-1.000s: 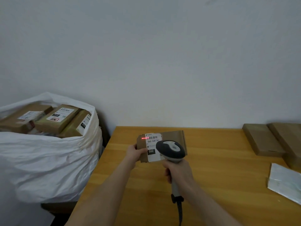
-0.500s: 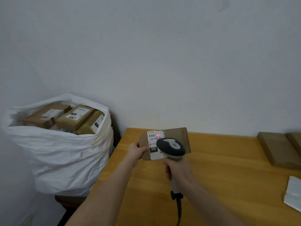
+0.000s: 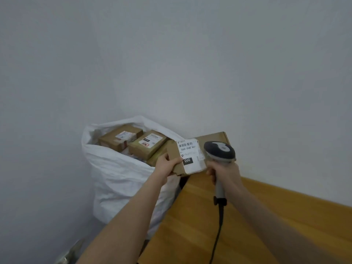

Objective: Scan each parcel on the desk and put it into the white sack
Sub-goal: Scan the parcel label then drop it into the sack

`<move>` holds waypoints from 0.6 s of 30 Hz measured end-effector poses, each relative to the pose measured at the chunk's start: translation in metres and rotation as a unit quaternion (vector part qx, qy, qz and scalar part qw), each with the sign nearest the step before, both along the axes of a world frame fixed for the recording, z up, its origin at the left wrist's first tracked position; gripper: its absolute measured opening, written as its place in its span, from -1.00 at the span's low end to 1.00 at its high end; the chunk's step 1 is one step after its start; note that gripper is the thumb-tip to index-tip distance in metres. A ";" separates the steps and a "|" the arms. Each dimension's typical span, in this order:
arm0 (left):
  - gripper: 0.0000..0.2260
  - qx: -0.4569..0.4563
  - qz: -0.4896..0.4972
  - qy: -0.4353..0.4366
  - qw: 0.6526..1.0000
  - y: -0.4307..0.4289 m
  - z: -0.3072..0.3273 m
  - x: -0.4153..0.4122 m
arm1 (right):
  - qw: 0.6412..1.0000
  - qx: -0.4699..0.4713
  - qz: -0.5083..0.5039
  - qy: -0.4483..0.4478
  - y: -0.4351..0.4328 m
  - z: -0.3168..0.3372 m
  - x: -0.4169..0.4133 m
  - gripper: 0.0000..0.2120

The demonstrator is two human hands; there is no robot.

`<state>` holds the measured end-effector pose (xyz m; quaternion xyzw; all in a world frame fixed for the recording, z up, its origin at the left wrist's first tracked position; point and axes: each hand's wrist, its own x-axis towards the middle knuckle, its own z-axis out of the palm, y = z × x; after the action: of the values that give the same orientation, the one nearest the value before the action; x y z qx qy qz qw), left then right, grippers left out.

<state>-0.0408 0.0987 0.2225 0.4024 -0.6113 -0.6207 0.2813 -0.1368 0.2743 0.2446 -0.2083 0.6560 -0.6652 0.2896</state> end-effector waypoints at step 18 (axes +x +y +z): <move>-0.55 -0.052 0.236 -0.069 0.968 -0.358 0.037 0.107 | 0.983 0.038 -0.034 -0.178 -0.355 0.014 0.067 -0.84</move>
<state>0.0663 -0.2596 0.2594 0.5621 -0.5486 -0.4747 0.3971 -0.0697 -0.0807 0.2583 -0.0533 0.6252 -0.6759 0.3866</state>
